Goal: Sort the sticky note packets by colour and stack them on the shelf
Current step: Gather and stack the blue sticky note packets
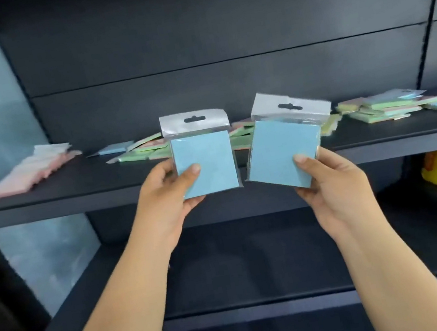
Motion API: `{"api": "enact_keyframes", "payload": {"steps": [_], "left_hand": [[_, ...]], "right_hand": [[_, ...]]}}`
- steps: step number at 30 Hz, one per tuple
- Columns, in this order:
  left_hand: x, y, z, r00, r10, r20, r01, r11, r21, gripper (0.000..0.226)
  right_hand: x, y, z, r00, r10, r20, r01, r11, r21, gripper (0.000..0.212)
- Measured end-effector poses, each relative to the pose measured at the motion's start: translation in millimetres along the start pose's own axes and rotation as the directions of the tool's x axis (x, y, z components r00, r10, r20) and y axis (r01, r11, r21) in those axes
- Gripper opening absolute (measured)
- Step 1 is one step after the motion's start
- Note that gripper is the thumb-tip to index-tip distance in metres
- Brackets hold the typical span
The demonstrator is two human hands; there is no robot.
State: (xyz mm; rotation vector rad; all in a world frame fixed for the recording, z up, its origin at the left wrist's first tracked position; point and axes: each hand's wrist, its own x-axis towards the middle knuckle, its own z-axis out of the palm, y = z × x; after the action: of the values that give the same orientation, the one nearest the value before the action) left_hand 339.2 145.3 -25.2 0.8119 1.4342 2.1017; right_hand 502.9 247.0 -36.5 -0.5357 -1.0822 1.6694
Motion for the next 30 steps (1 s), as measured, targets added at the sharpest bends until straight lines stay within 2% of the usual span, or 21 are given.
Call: {"api": "enact_keyframes", "payload": {"steps": [7,15,23,27,30], "left_hand": [[-34,34,-86,0.987,0.065,-0.148,-0.062,0.998,0.024,0.011],[3,51,-191,0.958,0.09,-0.273,-0.081,0.996,0.044,0.012],[92,74,-293,0.965,0.114,-0.237,-0.081,0.986,0.143,0.014],[139,79,-318,0.972,0.081,-0.219,-0.045,0.985,0.167,0.015],[172,83,-317,0.99,0.022,-0.143,0.011,0.974,0.226,0.016]], "right_hand": [[-44,28,74,0.988,0.097,0.121,-0.101,0.995,0.022,0.019],[-41,82,169,0.975,0.127,0.18,-0.128,0.992,-0.01,0.02],[4,127,267,0.995,0.065,0.07,-0.064,0.998,-0.022,0.023],[37,133,298,0.997,0.037,0.075,-0.026,0.989,-0.149,0.019],[64,129,312,0.999,0.008,0.05,0.005,0.968,-0.249,0.02]]}}
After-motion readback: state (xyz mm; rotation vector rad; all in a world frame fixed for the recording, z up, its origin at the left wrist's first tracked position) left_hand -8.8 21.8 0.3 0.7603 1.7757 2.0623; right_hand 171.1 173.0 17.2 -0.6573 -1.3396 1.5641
